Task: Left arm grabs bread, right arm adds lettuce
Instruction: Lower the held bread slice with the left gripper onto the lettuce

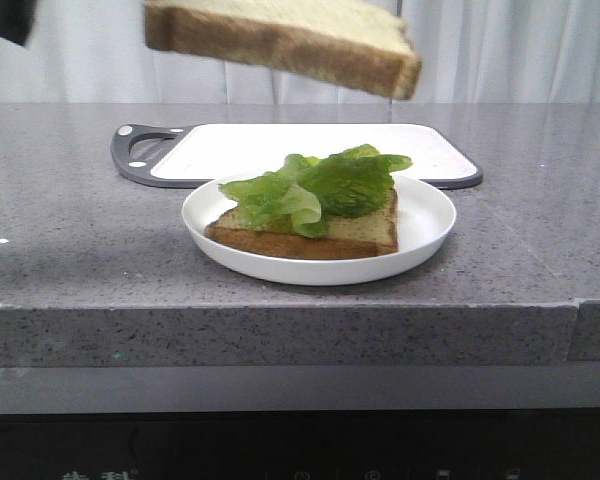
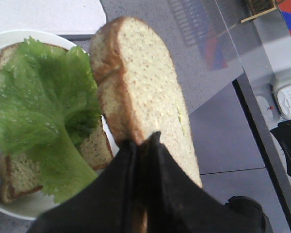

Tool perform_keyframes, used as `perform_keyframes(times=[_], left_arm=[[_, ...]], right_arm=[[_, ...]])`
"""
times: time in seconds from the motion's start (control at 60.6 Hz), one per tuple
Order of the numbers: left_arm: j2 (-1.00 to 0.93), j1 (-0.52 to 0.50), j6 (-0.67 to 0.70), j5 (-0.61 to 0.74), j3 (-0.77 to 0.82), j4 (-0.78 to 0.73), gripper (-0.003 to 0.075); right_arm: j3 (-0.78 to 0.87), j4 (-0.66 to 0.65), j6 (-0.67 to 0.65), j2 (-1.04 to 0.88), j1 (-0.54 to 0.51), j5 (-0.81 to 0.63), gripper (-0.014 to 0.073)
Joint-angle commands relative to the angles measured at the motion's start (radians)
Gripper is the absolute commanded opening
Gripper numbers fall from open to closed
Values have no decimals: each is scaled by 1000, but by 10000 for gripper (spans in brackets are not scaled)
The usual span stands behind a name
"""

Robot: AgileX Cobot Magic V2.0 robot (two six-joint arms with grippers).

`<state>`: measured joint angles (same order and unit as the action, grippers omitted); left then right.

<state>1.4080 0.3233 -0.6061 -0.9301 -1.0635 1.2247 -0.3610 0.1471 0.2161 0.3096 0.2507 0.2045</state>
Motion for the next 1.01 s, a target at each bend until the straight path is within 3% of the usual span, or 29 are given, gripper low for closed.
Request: perform_keyframes(times=[0.0, 0.231, 0.627, 0.759, 0.99], left_arm=[[39, -1, -22, -40, -74, 88, -19], [175, -1, -22, -76, -167, 92, -19], [276, -1, -22, -89, -173, 37, -6], [276, -1, -22, -97, -173, -8, 104], [276, -3, -22, -97, -173, -31, 403]], right_arm=[[-26, 0, 0, 5, -3, -82, -58], [-26, 0, 0, 5, -3, -82, -58], [-26, 0, 0, 5, -3, -83, -58], [-26, 0, 0, 5, -3, -83, -58], [-25, 0, 0, 5, -3, -83, -58]])
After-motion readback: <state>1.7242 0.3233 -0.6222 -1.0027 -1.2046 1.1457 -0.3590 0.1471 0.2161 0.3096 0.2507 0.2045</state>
